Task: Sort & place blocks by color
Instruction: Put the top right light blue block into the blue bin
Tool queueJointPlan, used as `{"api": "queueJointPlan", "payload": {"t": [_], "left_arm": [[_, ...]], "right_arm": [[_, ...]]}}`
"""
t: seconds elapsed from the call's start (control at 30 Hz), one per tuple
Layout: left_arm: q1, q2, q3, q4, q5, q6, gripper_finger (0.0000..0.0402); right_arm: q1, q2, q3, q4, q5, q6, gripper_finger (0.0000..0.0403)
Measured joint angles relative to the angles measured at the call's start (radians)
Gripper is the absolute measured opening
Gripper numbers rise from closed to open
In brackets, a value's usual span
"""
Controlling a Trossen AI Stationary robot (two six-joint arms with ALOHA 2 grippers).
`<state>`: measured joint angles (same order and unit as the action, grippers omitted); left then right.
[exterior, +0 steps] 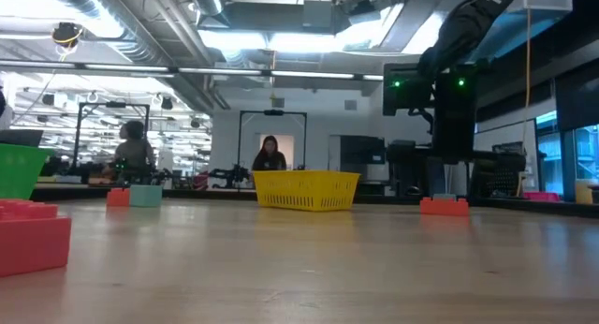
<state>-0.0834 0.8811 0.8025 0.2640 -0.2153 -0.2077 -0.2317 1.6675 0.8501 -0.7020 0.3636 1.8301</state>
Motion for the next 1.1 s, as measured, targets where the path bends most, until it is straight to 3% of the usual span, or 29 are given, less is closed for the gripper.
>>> {"api": "queueJointPlan", "payload": {"t": [0.27, 0.37, 0.57, 0.7, 0.9, 1.1], "left_arm": [[0.000, -0.020, 0.000, 0.003, -0.001, 0.000, 0.0184], [0.000, -0.017, 0.000, -0.005, -0.003, 0.000, 0.0184], [0.001, -0.018, 0.000, -0.001, -0.003, 0.001, 0.0184], [0.001, -0.018, 0.000, -0.001, -0.004, 0.001, 0.0184], [0.001, -0.018, 0.000, -0.001, -0.004, 0.000, 0.0184], [0.001, -0.018, 0.000, -0.003, -0.003, -0.005, 0.0184]], "right_arm": [[0.000, 0.009, 0.000, -0.001, 0.001, -0.001, 0.0258], [0.000, 0.009, 0.000, -0.007, 0.002, -0.001, 0.0231], [0.000, 0.009, 0.000, -0.039, 0.014, -0.006, 0.0136], [0.001, 0.008, 0.000, -0.056, 0.017, -0.028, 0.0133], [0.002, -0.044, -0.001, -0.126, 0.047, -0.231, 0.0133], [0.011, -0.201, -0.006, -0.104, 0.055, -0.716, 0.0133]]}}
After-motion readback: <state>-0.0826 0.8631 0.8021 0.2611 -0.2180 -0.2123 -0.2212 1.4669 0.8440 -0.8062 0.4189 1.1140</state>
